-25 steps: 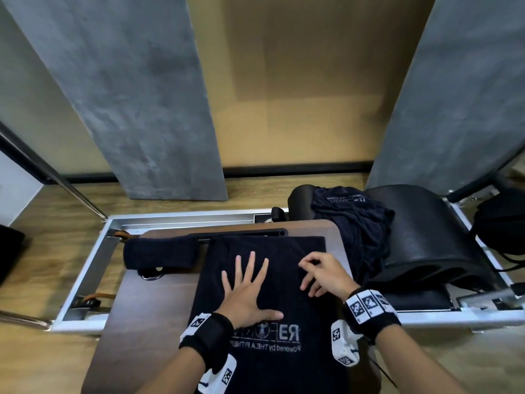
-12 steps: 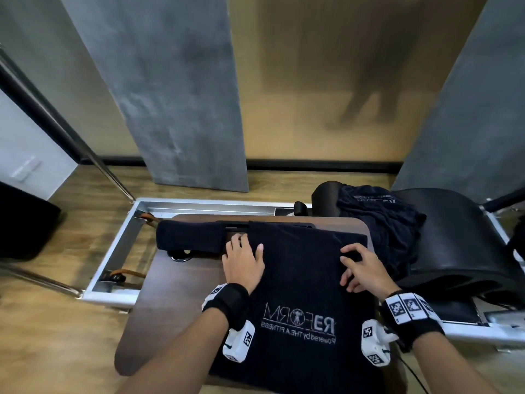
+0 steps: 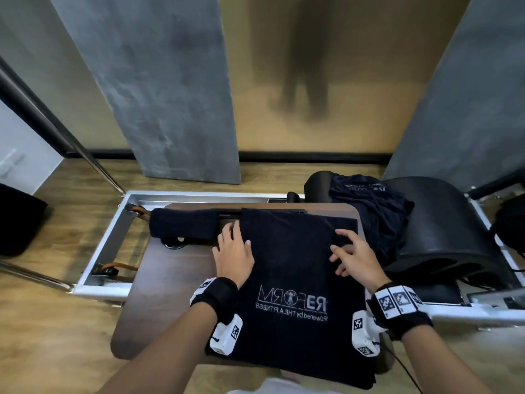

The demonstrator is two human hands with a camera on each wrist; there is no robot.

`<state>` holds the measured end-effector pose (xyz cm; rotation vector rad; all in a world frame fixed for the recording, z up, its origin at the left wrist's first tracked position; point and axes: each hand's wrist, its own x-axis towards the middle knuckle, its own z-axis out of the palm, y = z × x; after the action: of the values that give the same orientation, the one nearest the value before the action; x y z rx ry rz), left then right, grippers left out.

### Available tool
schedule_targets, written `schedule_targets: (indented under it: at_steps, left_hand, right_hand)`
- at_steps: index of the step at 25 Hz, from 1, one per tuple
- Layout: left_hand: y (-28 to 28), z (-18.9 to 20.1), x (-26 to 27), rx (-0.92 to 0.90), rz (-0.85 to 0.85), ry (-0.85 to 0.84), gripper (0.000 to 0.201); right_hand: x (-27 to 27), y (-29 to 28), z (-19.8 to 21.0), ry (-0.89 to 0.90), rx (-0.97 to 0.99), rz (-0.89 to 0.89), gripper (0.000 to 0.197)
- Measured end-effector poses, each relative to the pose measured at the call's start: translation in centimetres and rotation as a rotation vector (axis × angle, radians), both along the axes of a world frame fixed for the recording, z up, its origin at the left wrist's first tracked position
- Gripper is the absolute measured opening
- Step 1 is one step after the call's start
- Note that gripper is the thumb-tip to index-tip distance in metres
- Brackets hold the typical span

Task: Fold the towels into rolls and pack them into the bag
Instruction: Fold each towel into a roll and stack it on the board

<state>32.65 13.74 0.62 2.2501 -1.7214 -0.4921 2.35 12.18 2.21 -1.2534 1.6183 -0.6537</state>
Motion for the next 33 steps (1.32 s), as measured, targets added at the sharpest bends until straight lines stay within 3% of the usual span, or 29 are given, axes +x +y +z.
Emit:
schedule_targets:
  at_steps: [2,5,9,12,15,17,19,21,23,25,27,29,33]
  left_hand:
    - [2.1,-0.6,0.1,-0.068,-0.131,-0.035,0.058]
    - [6.5,-1.7,0.6,-0.197,-0.353,-0.041,0.042]
    - [12.2,-3.0,1.9,-0.28,-0.468,-0.021,0.026]
    - [16.0,-3.6,3.4,-0.251,-0.516,0.012,0.048]
    - [19.1,-3.6,4.7,-0.136,-0.614,-0.048,0.09]
    - [20.4,-3.3,5.5,-0.075,-0.667,-0.11,0.102]
    - [21.0,-2.8,6.2,-0.041,-0.694,-0.115,0.092]
    - [21.6,-2.3,6.8,-0.047,-0.689,-0.039,0.079]
    - [22.0,-1.7,7.1,-0.078,-0.638,0.098,0.058]
    - [22.0,-0.9,7.2,-0.114,-0.565,0.189,0.046]
    - [21.5,-0.1,7.5,-0.131,-0.503,0.253,0.036]
    - [20.8,0.8,7.7,-0.134,-0.447,0.31,0.024]
    - [18.4,1.7,7.9,-0.178,-0.383,0.458,0.012]
  right_hand:
    - [0.4,2.3,0.6,-0.003,-0.073,0.005,0.031]
    - [0.9,6.6,0.7,0.049,-0.164,0.023,0.02]
    - [0.9,12.9,-0.1,0.198,-0.28,0.121,0.026]
    - [0.6,17.6,-0.9,0.291,-0.336,0.213,0.021]
    - [0.6,21.5,-1.4,0.414,-0.27,0.375,0.067]
    - [0.9,23.1,-1.8,0.569,-0.268,0.505,0.089]
    - [1.1,23.8,-2.0,0.668,-0.277,0.532,0.098]
    - [1.1,24.1,-1.6,0.602,-0.283,0.469,0.099]
    - [0.8,24.3,-1.4,0.54,-0.303,0.448,0.084]
    - [0.9,24.6,-1.4,0.621,-0.323,0.495,0.068]
    - [1.5,24.8,-1.9,0.752,-0.295,0.529,0.08]
    - [2.7,24.7,-2.0,0.812,-0.314,0.456,0.084]
    - [4.0,22.6,-1.3,0.778,-0.458,0.281,0.042]
